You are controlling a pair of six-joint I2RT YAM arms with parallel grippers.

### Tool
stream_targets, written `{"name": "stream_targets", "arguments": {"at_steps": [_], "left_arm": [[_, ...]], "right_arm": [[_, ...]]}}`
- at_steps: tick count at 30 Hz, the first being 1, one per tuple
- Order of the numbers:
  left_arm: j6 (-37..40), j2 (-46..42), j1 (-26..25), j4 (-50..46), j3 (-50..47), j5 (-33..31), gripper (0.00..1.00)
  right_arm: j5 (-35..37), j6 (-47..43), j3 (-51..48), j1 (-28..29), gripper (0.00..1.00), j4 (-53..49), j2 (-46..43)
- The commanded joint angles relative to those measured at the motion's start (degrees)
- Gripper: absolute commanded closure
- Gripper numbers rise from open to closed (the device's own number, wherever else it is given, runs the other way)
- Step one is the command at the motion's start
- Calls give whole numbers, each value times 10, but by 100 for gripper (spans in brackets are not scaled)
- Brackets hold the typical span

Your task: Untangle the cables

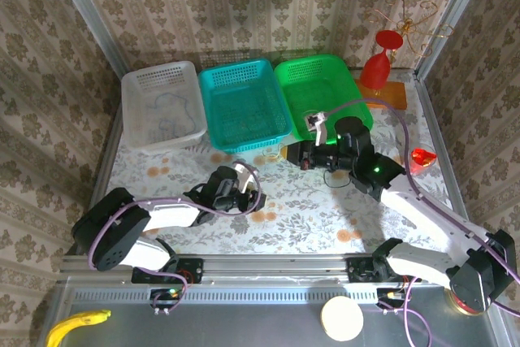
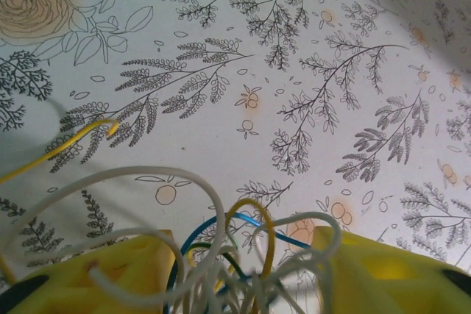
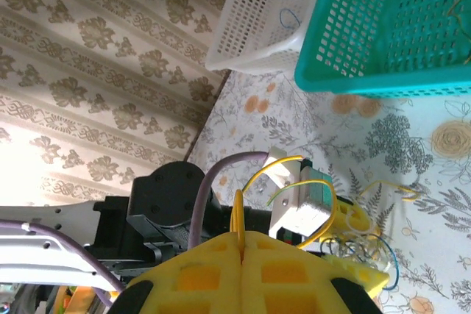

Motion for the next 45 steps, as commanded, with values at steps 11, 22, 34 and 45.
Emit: {"name": "stream_targets", "arguments": {"at_steps": [11, 22, 34, 45], "left_arm": [[-25, -174, 15, -96, 16, -11, 14], [-170, -280, 73, -113, 28, -37, 8], [-324, -259, 90, 18, 49, 2, 12], [-376, -162, 61, 159, 58, 14, 27]], "right_arm": [[-9, -1, -12, -33, 100, -12, -33], [-4, 17, -38, -41, 100, -4, -50], [-24, 87, -67, -41, 100, 84, -44], [-31, 145, -83, -41, 100, 154, -34]]}}
